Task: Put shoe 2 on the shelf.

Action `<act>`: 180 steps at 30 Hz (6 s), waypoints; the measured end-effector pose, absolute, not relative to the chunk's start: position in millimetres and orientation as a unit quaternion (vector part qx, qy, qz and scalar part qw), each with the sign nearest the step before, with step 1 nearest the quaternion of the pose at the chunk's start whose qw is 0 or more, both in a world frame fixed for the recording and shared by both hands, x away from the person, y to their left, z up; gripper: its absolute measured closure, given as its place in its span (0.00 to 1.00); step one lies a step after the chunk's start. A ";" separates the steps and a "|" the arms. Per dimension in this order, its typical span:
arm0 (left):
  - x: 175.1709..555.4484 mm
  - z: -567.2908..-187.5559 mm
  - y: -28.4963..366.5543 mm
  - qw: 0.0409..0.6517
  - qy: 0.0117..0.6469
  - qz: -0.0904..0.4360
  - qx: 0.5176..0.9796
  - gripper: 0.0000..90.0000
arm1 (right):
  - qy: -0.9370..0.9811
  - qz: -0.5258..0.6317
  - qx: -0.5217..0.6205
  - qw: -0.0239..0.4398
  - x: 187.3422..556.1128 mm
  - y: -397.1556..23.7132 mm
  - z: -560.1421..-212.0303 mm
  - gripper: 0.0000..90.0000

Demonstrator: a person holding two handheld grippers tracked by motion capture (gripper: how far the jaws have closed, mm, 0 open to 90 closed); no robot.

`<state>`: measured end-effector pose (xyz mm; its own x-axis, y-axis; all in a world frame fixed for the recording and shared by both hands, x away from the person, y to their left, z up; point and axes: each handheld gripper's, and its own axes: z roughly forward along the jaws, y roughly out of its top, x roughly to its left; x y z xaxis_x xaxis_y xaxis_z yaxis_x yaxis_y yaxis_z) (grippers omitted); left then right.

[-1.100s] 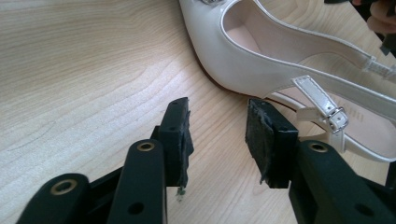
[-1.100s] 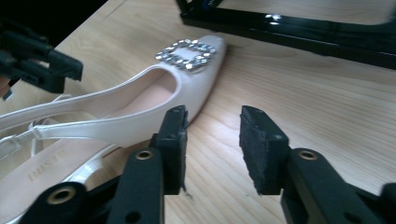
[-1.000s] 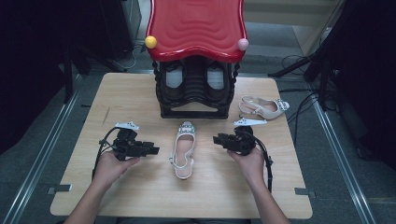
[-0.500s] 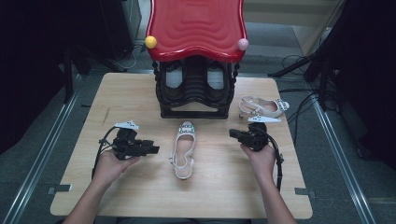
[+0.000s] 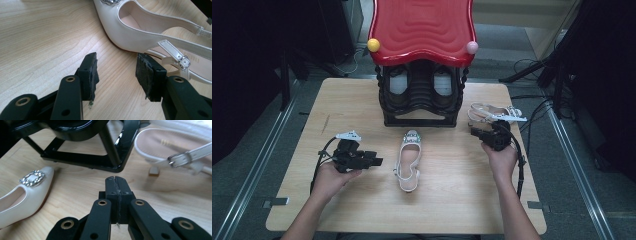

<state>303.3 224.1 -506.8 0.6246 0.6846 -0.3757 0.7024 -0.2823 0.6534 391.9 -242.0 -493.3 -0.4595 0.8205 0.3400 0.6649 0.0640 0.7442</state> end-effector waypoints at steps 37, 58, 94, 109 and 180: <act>290.7 -508.7 239.3 0.421 0.449 -0.006 0.788 0.51 | 0.692 0.413 0.576 0.139 435.6 -270.9 -494.9 1.00; 296.6 -506.9 231.0 0.420 0.439 -0.010 0.794 0.50 | 0.701 0.429 0.552 0.142 417.0 -260.2 -481.5 1.00; 295.8 -509.8 240.0 0.416 0.447 -0.008 0.791 0.48 | 0.736 0.415 0.525 0.105 420.8 -220.5 -491.1 1.00; 310.9 -512.6 241.2 0.416 0.453 -0.015 0.788 0.48 | 0.733 0.418 0.527 0.104 400.1 -237.6 -491.7 1.00; 312.2 -516.3 227.6 0.399 0.423 -0.011 0.813 0.50 | 0.701 0.438 0.549 0.121 387.5 -287.0 -455.3 0.88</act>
